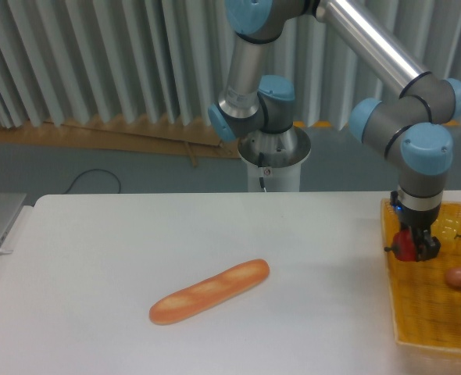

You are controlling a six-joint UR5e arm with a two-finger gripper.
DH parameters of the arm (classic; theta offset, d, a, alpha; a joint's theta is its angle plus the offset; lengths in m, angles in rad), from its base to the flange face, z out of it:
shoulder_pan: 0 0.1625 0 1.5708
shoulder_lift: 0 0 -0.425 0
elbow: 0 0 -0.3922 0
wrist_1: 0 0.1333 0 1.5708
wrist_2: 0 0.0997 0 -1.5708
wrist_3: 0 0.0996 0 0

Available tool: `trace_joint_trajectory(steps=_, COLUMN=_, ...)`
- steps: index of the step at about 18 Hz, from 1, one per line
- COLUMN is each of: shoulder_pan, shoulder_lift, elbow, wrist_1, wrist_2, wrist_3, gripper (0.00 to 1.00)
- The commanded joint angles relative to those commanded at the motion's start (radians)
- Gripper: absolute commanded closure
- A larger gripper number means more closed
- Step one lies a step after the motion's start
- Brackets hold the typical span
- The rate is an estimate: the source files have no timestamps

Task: Place the red pepper on the table
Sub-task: 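Lift the red pepper out of the basket toward the bread loaf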

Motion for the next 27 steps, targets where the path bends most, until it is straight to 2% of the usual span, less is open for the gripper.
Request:
trace_joint_trajectory(steps=4, shoulder_pan=-0.046, shoulder_lift=0.038, elbow=-0.003, wrist_1=-0.040, wrist_2=-0.077, wrist_3=-0.094, gripper=0.43)
trace_joint_trajectory(steps=13, shoulder_pan=-0.156, shoulder_lift=0.066, elbow=-0.006, wrist_1=-0.051, wrist_2=-0.170, wrist_3=-0.293, gripper=0.42)
trace_joint_trajectory(steps=20, shoulder_pan=-0.244, shoulder_lift=0.060, elbow=-0.002, wrist_1=-0.040, wrist_2=-0.195, wrist_3=-0.404, gripper=0.42)
trace_joint_trajectory(steps=27, shoulder_pan=-0.269, shoulder_lift=0.023, elbow=0.000, wrist_1=-0.026, wrist_2=-0.180, wrist_3=-0.422, gripper=0.42)
